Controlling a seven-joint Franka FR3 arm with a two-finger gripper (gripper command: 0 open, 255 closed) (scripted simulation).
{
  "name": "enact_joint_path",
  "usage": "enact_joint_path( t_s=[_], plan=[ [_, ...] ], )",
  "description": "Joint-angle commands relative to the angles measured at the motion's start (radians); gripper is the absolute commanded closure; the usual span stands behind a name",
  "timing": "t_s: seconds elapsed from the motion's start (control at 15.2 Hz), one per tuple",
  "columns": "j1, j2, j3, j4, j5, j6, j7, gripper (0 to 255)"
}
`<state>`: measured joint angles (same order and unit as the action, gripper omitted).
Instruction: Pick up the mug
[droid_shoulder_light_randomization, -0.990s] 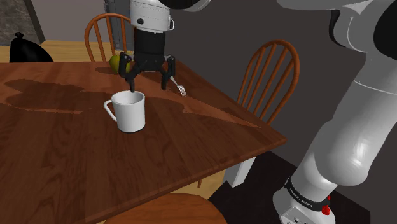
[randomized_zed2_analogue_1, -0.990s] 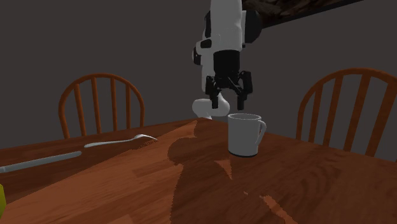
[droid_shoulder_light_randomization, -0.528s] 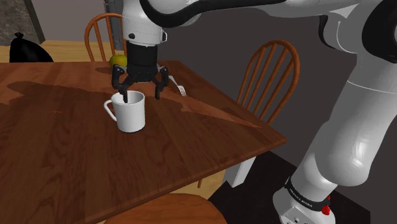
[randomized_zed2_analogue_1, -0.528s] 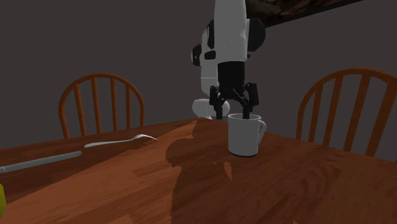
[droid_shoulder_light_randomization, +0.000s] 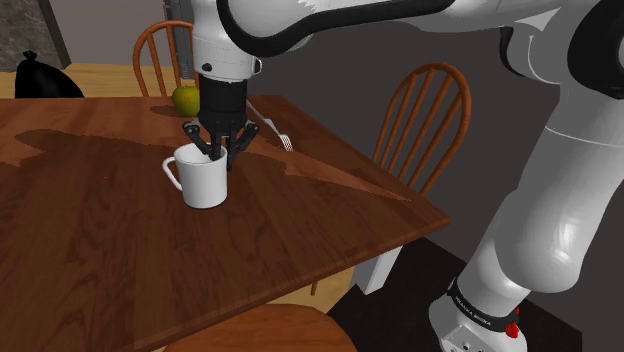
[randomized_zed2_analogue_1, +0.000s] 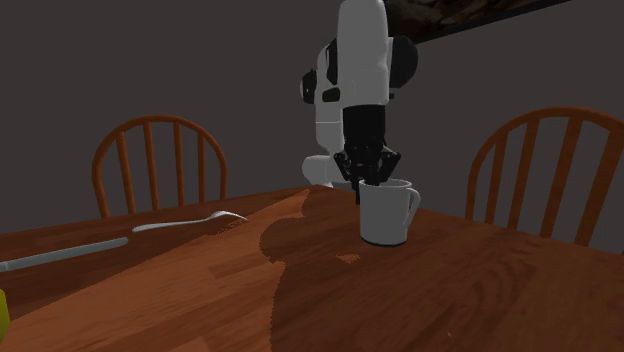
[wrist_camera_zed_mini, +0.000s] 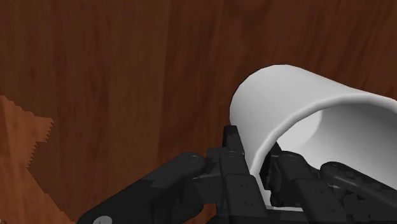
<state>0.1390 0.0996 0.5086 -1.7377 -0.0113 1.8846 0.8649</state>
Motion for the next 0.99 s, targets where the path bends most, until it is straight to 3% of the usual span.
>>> enact_joint_path(
  t_s=[0.0, 0.26, 0.92],
  plan=[
    [0.0, 0.0, 0.0, 0.0, 0.0, 0.0, 0.0, 255],
    [-0.001, -0.002, -0.001, -0.001, 0.001, 0.0, -0.003, 255],
    [0.002, 0.003, 0.002, 0.139, -0.001, -0.136, 0.002, 255]
  ],
)
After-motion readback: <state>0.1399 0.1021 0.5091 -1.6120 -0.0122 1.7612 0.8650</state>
